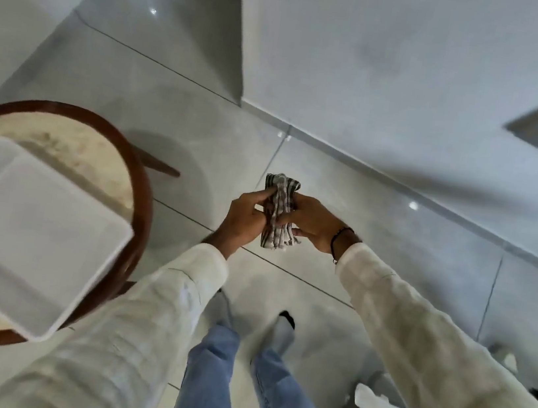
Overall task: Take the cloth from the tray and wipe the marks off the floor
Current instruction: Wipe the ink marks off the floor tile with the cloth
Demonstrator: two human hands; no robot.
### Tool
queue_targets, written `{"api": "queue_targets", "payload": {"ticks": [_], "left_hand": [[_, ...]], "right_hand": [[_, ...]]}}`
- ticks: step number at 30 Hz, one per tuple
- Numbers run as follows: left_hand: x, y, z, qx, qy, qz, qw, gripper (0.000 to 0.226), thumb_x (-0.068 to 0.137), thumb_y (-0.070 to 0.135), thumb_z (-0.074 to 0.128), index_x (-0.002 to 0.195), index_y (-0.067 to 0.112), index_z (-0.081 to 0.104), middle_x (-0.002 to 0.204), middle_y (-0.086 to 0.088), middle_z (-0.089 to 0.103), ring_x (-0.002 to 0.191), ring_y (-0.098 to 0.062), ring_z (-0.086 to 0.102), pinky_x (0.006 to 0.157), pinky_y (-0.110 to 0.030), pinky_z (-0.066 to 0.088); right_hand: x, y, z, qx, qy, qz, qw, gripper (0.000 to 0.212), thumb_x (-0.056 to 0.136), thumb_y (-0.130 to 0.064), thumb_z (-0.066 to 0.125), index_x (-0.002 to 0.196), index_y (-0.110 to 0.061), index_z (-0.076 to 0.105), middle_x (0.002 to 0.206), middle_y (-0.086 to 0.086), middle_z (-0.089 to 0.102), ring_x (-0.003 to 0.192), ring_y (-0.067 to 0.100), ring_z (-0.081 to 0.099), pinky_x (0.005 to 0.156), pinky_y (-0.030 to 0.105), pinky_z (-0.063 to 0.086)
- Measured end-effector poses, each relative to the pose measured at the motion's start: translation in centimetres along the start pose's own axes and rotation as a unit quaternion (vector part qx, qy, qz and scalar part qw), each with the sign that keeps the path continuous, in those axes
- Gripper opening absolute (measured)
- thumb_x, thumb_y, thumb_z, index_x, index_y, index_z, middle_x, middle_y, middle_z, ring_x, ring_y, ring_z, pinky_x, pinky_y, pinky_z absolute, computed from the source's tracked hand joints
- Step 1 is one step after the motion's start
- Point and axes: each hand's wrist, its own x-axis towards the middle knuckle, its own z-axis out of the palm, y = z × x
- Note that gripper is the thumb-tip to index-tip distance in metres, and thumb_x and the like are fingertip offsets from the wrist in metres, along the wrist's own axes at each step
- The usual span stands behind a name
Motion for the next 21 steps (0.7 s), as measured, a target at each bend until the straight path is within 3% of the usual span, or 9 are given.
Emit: {"api": "queue_targets", "payload": {"ticks": [2,4,6,8,11,14,16,18,21], "left_hand": [[1.4,0.0,2.5,0.058,-0.038,0.003,0.998,0.085,0.071,-0.004,0.044,0.151,0.019,0.059,0.125,-0.018,0.07,0.117,-0.046,0.072,0.104,-0.056,0.061],[4.6,-2.1,5.2,0.128,-0.075,0.011,0.989,0.081,0.08,-0.018,0.046,0.151,0.019,0.06,0.122,-0.021,0.069,0.112,-0.047,0.073,0.1,-0.054,0.063],[8.9,-6.1,7.4,0.199,-0.083,0.035,0.976,0.078,0.084,-0.021,0.047,0.148,0.021,0.063,0.126,-0.019,0.07,0.108,-0.041,0.074,0.093,-0.044,0.064],[12.9,-11.2,8.5,0.254,-0.068,0.052,0.964,0.075,0.086,-0.018,0.046,0.148,0.023,0.063,0.131,-0.014,0.069,0.109,-0.036,0.072,0.089,-0.035,0.059],[20.1,-20.9,10.0,0.337,-0.048,0.077,0.937,0.07,0.091,-0.008,0.046,0.155,0.022,0.053,0.152,-0.009,0.058,0.135,-0.034,0.059,0.113,-0.043,0.051],[26.3,-30.3,11.4,0.433,-0.045,0.088,0.896,0.062,0.101,0.007,0.048,0.162,0.016,0.041,0.171,-0.008,0.039,0.155,-0.034,0.039,0.123,-0.05,0.041],[30.6,-36.1,12.5,0.485,-0.048,0.113,0.866,0.06,0.103,0.011,0.048,0.163,0.01,0.038,0.175,-0.012,0.031,0.16,-0.037,0.032,0.125,-0.053,0.037],[34.1,-40.8,13.4,0.53,-0.043,0.124,0.838,0.062,0.104,0.014,0.046,0.164,0.007,0.033,0.178,-0.012,0.023,0.164,-0.039,0.024,0.129,-0.057,0.03],[38.5,-46.9,13.8,0.575,-0.013,0.135,0.807,0.064,0.105,0.018,0.042,0.167,0.009,0.027,0.181,-0.01,0.014,0.166,-0.038,0.016,0.131,-0.062,0.021]], "right_hand": [[1.9,3.4,-2.1,0.008,0.067,-0.003,0.998,0.04,0.081,0.004,0.074,0.12,-0.003,0.072,0.124,0.025,0.074,0.117,0.039,0.072,0.102,0.053,0.057],[5.0,7.6,-3.8,0.023,0.132,-0.001,0.991,0.032,0.077,-0.004,0.07,0.109,-0.002,0.075,0.104,0.02,0.078,0.094,0.031,0.074,0.085,0.044,0.061],[9.0,12.6,-5.2,0.032,0.18,0.007,0.983,0.039,0.065,-0.015,0.063,0.099,-0.003,0.076,0.085,0.009,0.069,0.08,0.021,0.063,0.071,0.034,0.051],[13.3,17.5,-5.9,0.036,0.201,0.025,0.979,0.039,0.062,-0.017,0.061,0.096,-0.005,0.077,0.083,0.005,0.066,0.079,0.021,0.064,0.07,0.035,0.052],[21.0,25.2,-7.2,0.039,0.248,0.026,0.968,0.022,0.073,-0.02,0.064,0.091,-0.013,0.076,0.078,0.002,0.069,0.082,0.029,0.073,0.083,0.042,0.063],[27.8,31.7,-8.3,-0.035,0.306,0.021,0.951,0.011,0.085,-0.027,0.063,0.084,-0.017,0.068,0.065,-0.003,0.059,0.064,0.019,0.058,0.074,0.032,0.049],[32.8,36.2,-8.7,-0.123,0.324,0.025,0.938,0.019,0.094,-0.029,0.058,0.093,-0.014,0.07,0.075,0.005,0.068,0.072,0.029,0.064,0.076,0.036,0.054],[37.0,40.4,-8.4,-0.21,0.333,0.014,0.919,0.025,0.094,-0.037,0.058,0.1,-0.016,0.07,0.094,0.014,0.071,0.092,0.041,0.067,0.079,0.044,0.059],[42.3,45.5,-6.7,-0.339,0.294,-0.008,0.894,0.038,0.092,-0.035,0.06,0.126,-0.02,0.068,0.121,0.015,0.065,0.116,0.044,0.06,0.09,0.05,0.053]]}}
